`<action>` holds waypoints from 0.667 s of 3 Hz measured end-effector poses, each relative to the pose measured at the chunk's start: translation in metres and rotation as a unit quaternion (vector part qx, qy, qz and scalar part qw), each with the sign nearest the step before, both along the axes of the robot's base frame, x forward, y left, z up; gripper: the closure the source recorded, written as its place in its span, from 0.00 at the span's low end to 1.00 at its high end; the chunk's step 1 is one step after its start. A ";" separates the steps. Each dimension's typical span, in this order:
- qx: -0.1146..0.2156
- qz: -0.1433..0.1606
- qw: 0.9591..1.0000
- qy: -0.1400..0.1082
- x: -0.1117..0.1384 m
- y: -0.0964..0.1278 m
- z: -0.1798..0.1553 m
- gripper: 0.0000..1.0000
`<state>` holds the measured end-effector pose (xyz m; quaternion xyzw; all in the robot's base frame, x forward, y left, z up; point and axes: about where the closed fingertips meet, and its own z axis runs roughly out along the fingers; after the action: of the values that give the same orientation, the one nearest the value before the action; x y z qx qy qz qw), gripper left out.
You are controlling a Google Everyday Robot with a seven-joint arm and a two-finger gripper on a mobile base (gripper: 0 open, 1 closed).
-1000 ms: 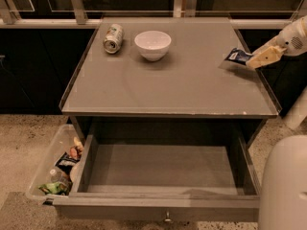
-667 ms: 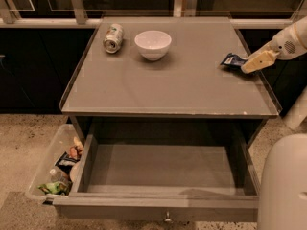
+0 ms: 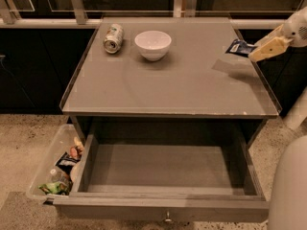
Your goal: Place rxbar blueberry into top drawer
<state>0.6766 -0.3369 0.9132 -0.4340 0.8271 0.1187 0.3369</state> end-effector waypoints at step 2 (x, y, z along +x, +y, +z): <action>-0.028 0.020 0.997 -0.074 -0.053 0.017 0.103 1.00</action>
Offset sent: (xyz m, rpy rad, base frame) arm -0.0299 0.0047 0.0619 -0.0402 -0.0975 0.0281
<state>0.6232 -0.3198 1.0163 -0.4671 0.7944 0.0695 0.3819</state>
